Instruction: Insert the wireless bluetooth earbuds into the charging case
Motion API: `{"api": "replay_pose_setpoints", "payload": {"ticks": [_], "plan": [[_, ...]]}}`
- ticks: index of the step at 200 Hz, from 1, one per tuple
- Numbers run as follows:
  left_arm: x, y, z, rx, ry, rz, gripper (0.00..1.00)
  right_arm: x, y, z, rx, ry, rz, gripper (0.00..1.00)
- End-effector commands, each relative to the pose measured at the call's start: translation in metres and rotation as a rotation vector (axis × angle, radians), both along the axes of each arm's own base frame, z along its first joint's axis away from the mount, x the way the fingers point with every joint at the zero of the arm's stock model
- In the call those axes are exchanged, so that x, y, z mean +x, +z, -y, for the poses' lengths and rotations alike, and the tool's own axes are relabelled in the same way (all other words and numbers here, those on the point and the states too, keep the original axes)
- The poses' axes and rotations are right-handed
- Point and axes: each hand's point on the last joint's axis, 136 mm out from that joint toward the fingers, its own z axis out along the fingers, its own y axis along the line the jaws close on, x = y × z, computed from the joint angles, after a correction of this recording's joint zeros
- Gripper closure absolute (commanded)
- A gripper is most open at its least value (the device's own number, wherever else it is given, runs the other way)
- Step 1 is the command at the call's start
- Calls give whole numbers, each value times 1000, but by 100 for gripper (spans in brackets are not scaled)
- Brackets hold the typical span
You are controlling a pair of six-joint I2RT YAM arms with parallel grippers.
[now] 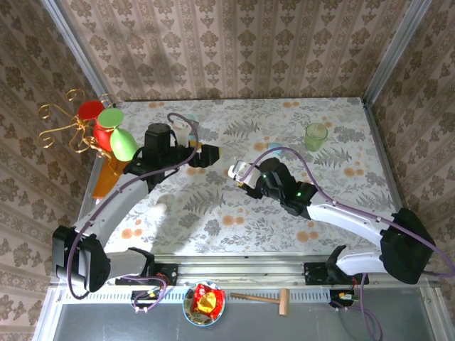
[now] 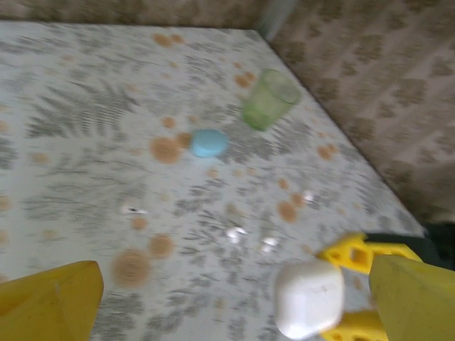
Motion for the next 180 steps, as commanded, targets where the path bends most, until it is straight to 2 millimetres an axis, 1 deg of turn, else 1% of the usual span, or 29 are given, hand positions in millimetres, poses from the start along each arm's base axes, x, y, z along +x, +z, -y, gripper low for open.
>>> {"api": "replay_pose_setpoints", "payload": {"ticks": [1,14,16,20,39,61,92,122,138,180], "plan": [[-34,8,23,-96,-195,-121,8,4,39,5,-6,10,96,65],[-39,6,27,-97,-230,-135,12,1,57,2,20,28,114,65],[-46,5,34,-95,-260,-138,12,0,59,2,25,31,116,65],[-51,4,37,-95,-282,-138,13,-1,66,1,38,37,123,65],[-57,1,45,-105,-336,-146,19,-9,80,-5,71,82,127,65],[-59,0,51,-117,-367,-160,28,-16,82,-9,36,117,127,64],[-69,12,56,-168,-420,-141,39,-16,88,-10,34,132,144,64],[-72,20,56,-198,-429,-127,50,-20,93,-15,53,163,139,65],[-72,22,56,-206,-431,-125,55,-19,93,-17,60,164,136,65],[-75,24,56,-216,-443,-114,76,-13,91,-18,68,140,138,66]]}}
